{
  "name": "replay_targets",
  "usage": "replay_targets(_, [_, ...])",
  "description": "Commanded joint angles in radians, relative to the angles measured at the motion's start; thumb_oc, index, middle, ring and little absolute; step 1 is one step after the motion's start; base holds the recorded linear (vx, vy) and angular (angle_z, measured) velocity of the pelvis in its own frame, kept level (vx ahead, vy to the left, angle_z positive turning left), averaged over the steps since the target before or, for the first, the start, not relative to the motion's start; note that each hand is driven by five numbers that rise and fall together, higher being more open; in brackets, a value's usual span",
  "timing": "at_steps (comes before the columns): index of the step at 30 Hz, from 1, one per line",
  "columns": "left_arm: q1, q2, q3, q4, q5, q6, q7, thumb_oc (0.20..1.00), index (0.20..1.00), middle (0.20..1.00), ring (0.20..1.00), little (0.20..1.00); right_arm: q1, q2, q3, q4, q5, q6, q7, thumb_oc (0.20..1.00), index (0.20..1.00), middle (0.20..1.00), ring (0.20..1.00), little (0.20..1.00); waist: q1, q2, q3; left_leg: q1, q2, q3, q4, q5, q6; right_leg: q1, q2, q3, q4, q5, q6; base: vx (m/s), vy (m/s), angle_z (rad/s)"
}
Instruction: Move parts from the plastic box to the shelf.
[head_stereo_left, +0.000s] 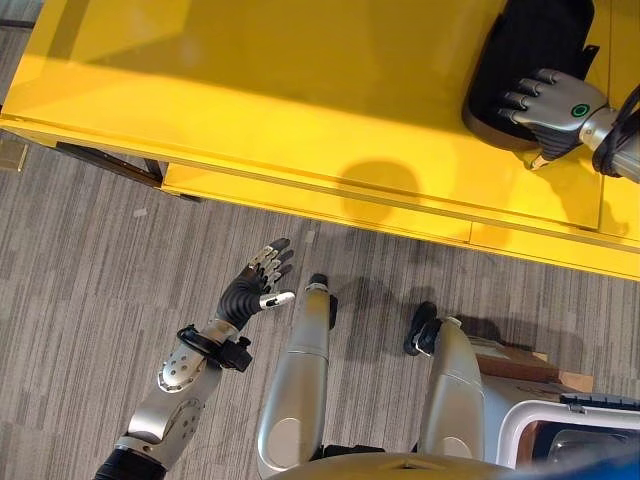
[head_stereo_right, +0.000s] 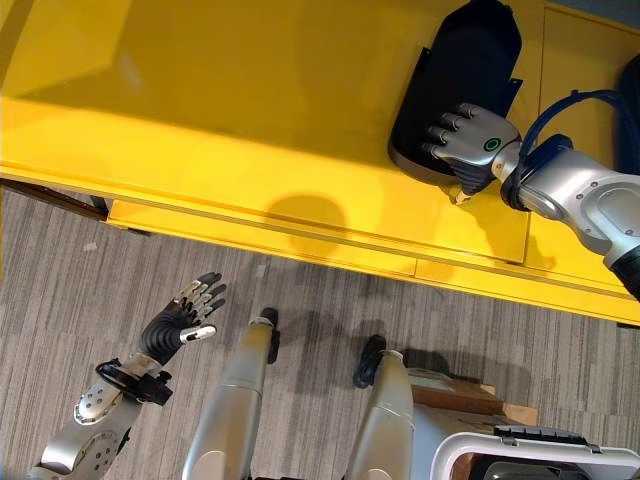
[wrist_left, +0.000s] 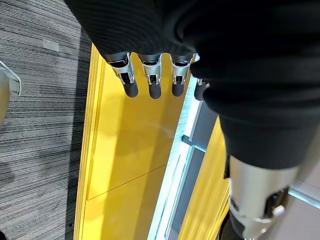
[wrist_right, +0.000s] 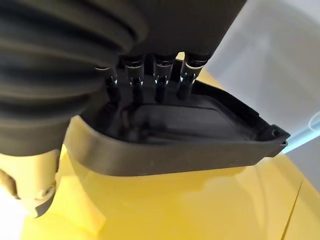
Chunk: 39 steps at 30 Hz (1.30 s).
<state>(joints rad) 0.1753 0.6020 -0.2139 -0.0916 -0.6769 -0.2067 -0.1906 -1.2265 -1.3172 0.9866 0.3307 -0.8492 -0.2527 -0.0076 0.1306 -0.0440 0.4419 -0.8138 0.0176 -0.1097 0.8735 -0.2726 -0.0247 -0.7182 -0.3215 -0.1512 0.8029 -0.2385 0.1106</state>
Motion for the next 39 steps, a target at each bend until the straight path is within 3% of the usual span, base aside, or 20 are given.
replay_targets(1, [0.044, 0.038, -0.014, -0.034, 0.021, -0.045, -0.011, 1.0, 1.0, 1.0, 1.0, 1.0, -0.026, -0.045, 0.053, 0.04, -0.045, 0.005, 0.005, 1.0, 1.0, 1.0, 1.0, 1.0, 0.012, -0.016, -0.046, -0.003, 0.047, -0.041, -0.047, 0.043, -0.032, -0.028, 0.008, 0.074, 0.132, -0.02, 0.026, 0.0, 0.0, 0.0])
replay_targets(23, [0.042, 0.05, -0.029, -0.017, 0.02, -0.044, -0.001, 1.0, 1.0, 1.0, 1.0, 1.0, -0.241, -0.063, 0.285, 0.14, -0.145, 0.047, -0.029, 1.0, 1.0, 1.0, 1.0, 1.0, 0.004, -0.024, -0.046, 0.005, 0.05, -0.038, -0.046, 0.042, -0.034, -0.026, 0.007, 0.078, 0.136, -0.018, 0.028, 0.0, 0.0, 0.0])
replay_targets(33, [0.034, 0.047, -0.036, -0.014, 0.015, -0.047, -0.004, 1.0, 1.0, 1.0, 1.0, 1.0, -0.256, -0.054, 0.273, 0.142, -0.141, 0.058, -0.048, 1.0, 1.0, 1.0, 1.0, 1.0, 0.003, -0.022, -0.048, 0.009, 0.05, -0.041, -0.05, 0.044, -0.035, -0.021, 0.01, 0.076, 0.133, -0.02, 0.028, 0.0, 0.0, 0.0])
replay_targets(39, [0.036, 0.036, -0.027, -0.015, 0.015, -0.05, -0.002, 1.0, 1.0, 1.0, 1.0, 1.0, -0.235, -0.068, 0.169, 0.091, -0.074, 0.068, -0.083, 1.0, 1.0, 1.0, 1.0, 1.0, -0.002, -0.017, -0.045, 0.011, 0.051, -0.039, -0.049, 0.045, -0.034, -0.02, 0.011, 0.077, 0.134, -0.02, 0.027, 0.0, 0.0, 0.0])
